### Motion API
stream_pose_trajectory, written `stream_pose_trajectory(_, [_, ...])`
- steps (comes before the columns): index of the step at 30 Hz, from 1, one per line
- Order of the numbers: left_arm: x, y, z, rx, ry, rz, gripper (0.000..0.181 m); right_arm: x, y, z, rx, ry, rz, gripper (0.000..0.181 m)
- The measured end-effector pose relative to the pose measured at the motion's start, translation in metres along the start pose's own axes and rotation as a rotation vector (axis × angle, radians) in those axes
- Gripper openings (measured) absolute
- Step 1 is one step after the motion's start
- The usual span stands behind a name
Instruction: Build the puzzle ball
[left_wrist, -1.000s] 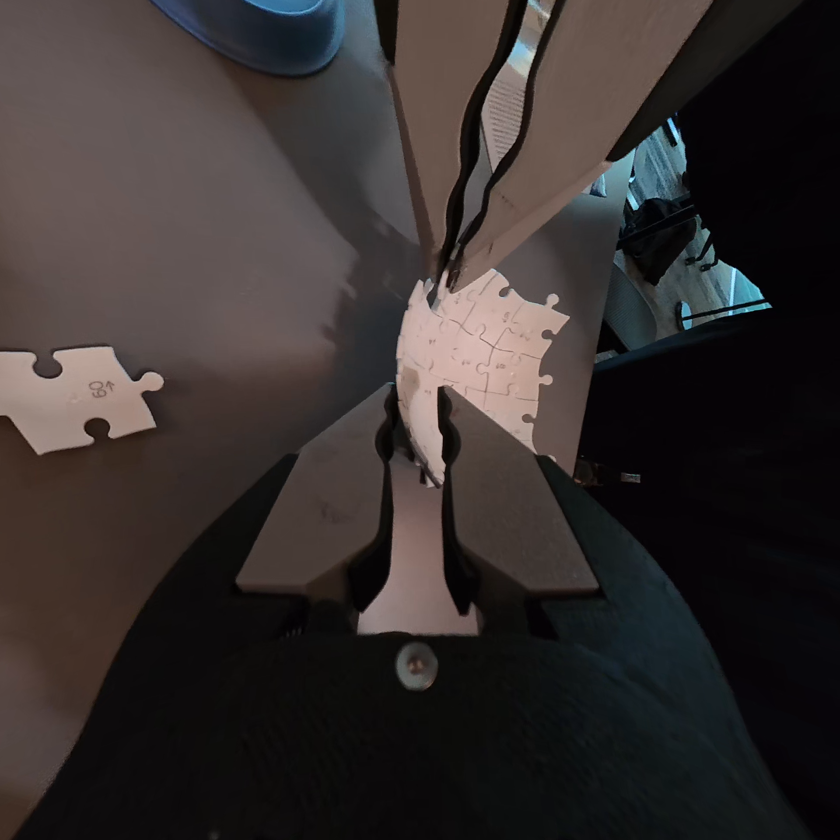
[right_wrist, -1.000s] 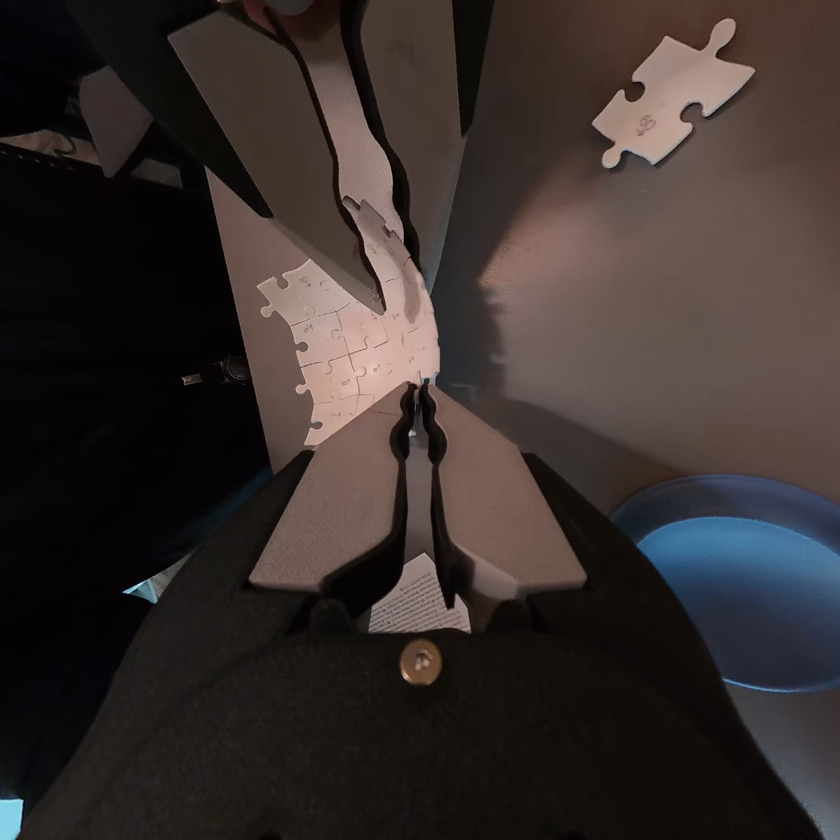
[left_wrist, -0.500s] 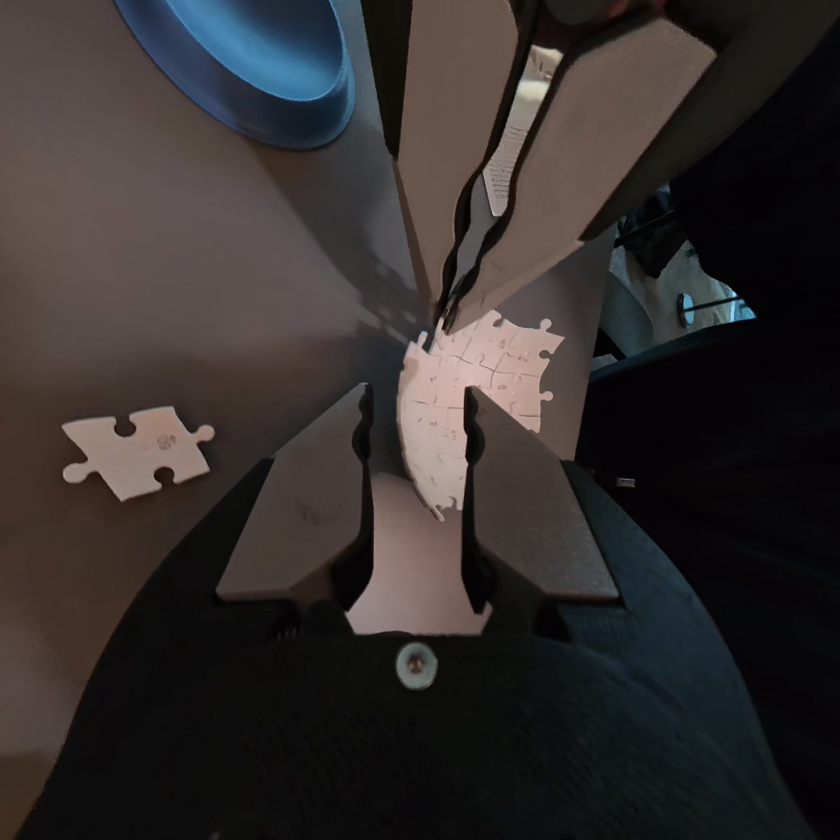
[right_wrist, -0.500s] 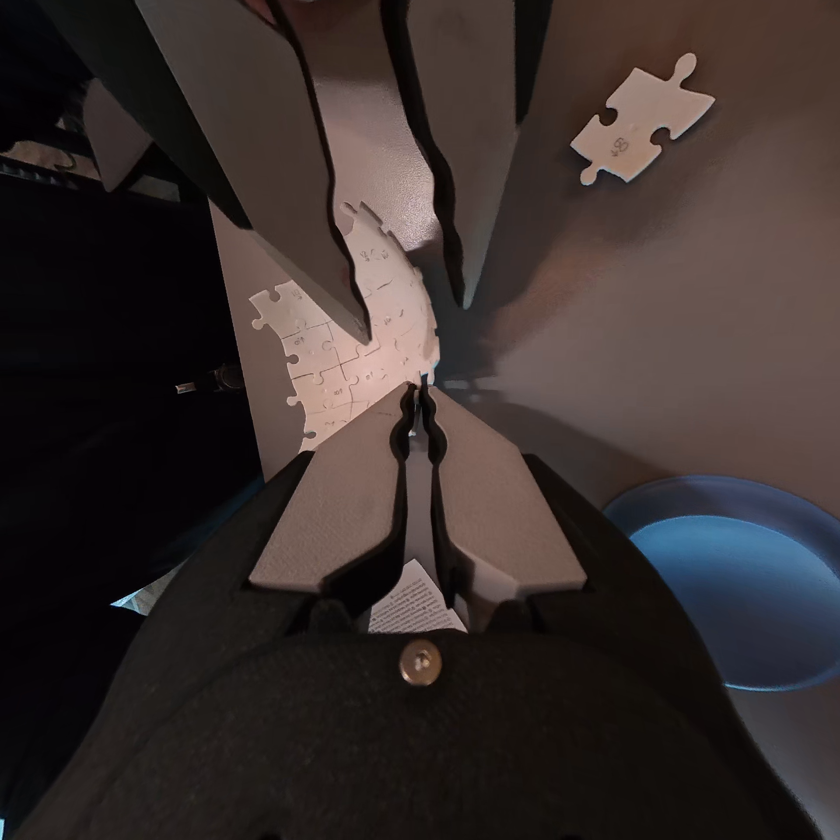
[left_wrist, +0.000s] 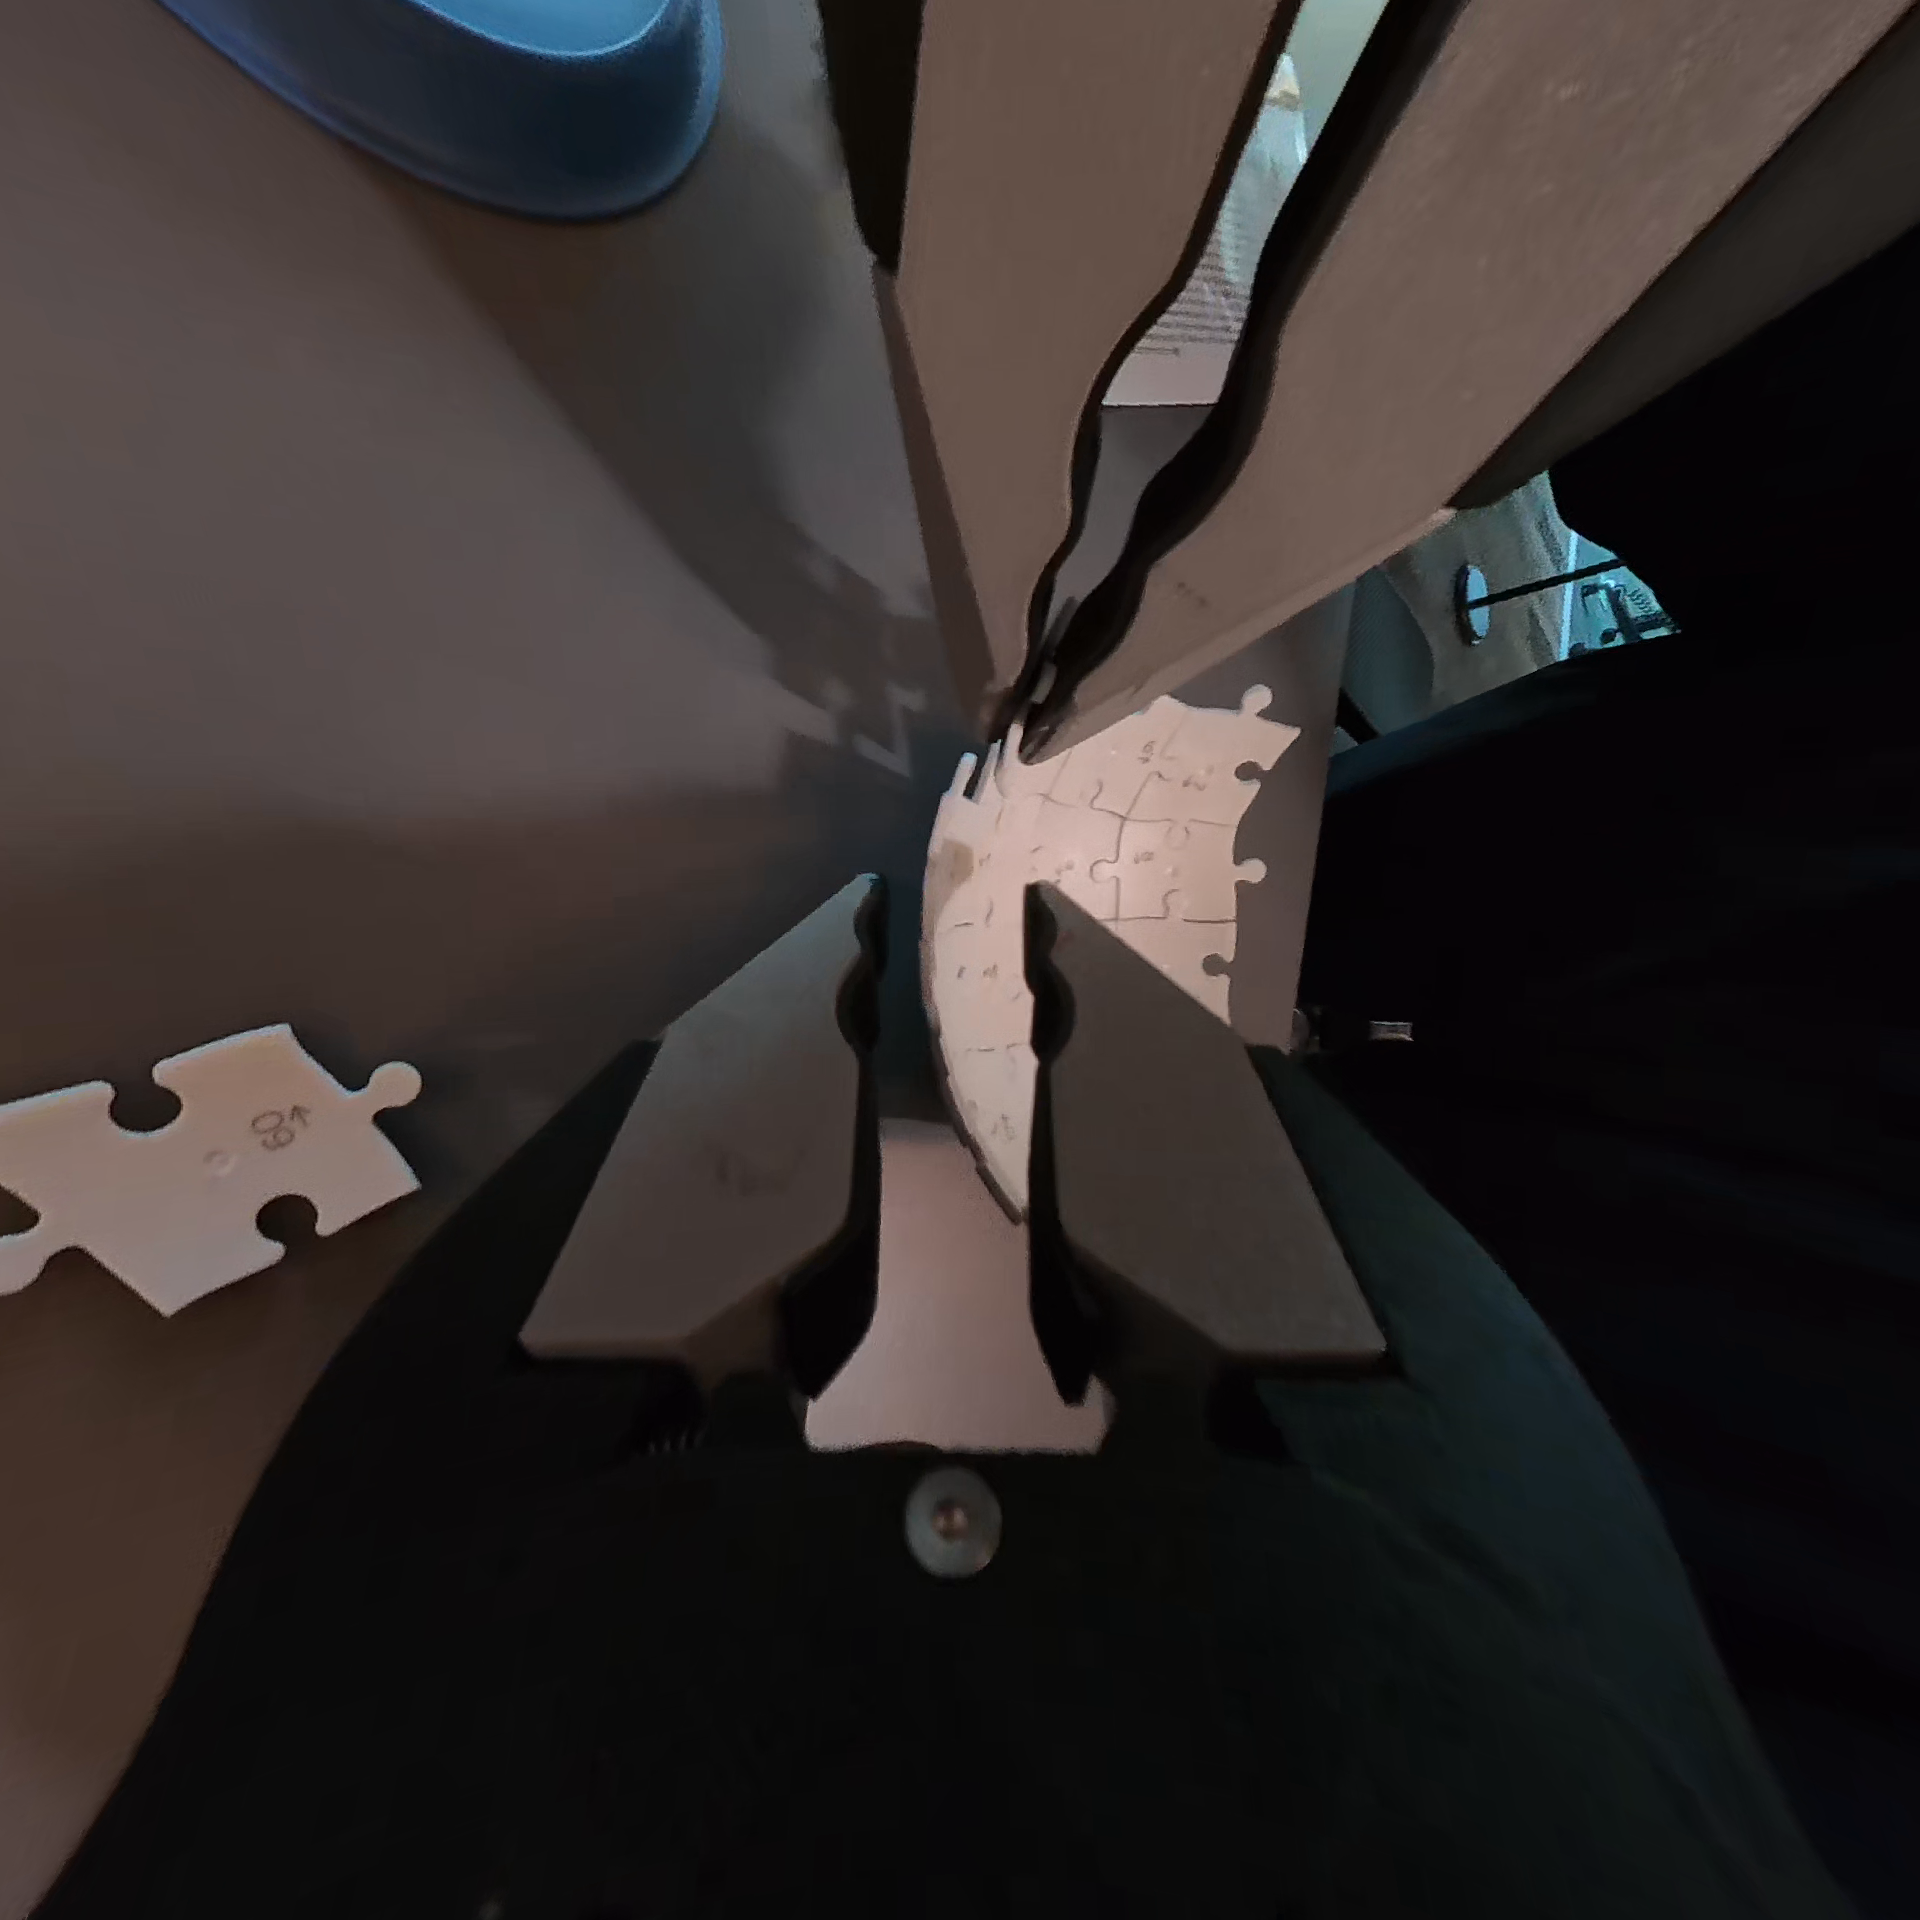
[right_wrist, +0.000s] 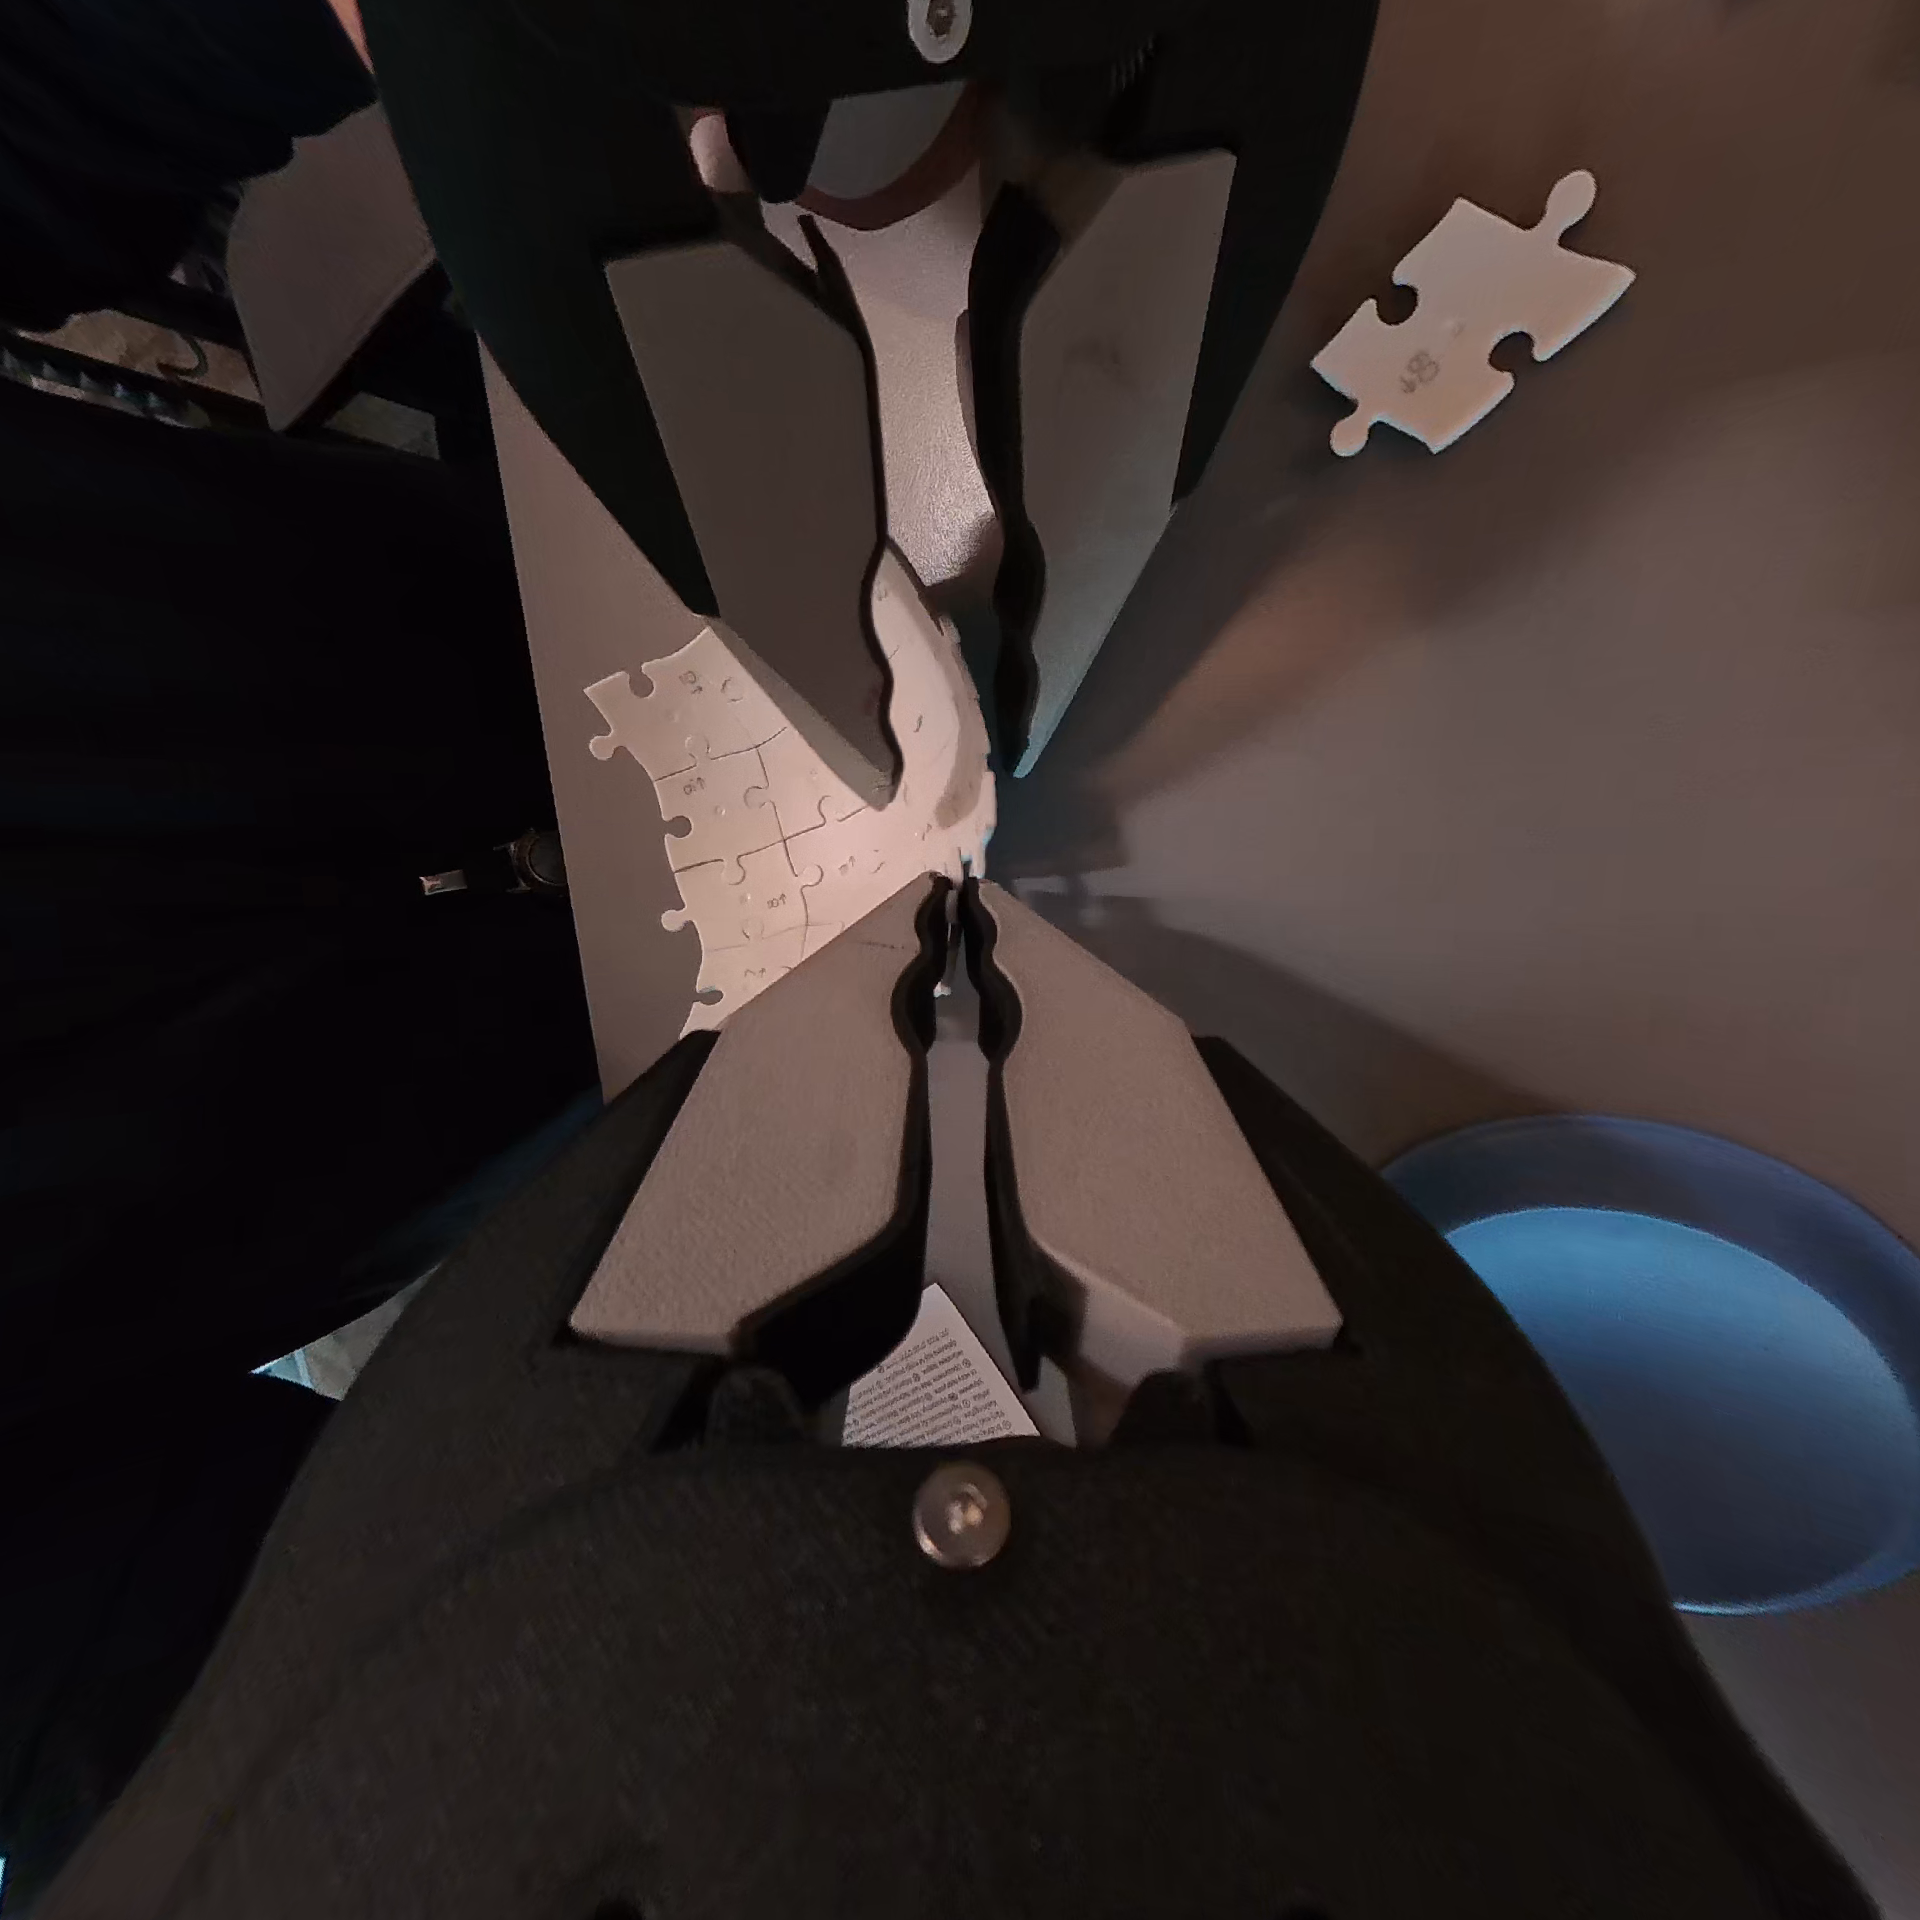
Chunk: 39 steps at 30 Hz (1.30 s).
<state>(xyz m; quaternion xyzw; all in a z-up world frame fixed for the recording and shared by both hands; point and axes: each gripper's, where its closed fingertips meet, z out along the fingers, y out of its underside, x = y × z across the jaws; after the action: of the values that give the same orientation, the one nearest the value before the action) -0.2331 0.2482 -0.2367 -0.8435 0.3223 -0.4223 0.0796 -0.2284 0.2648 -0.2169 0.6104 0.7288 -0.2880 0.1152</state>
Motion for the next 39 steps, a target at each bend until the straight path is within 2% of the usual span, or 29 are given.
stream_pose_trajectory(6, [-0.0001, 0.0010, 0.0043, -0.016, 0.013, -0.012, 0.014, 0.0002, 0.0014, 0.0015, -0.018, 0.022, -0.006, 0.000])
stream_pose_trajectory(12, [0.0010, -0.0028, 0.0080, -0.015, 0.021, -0.019, 0.012, 0.0014, 0.0063, 0.0033, -0.063, 0.061, -0.005, 0.000])
stream_pose_trajectory(21, [0.0006, -0.0022, 0.0091, 0.012, 0.006, -0.034, 0.004, -0.0037, 0.0069, 0.0036, -0.046, -0.004, 0.063, 0.000])
stream_pose_trajectory(27, [0.0006, -0.0034, 0.0087, 0.045, 0.003, -0.061, 0.003, -0.0012, 0.0045, -0.0012, 0.014, 0.025, 0.085, 0.000])
stream_pose_trajectory(39, [0.0039, -0.0057, 0.0085, 0.084, -0.009, -0.072, 0.003, -0.0036, 0.0095, 0.0033, -0.020, 0.103, 0.077, 0.000])
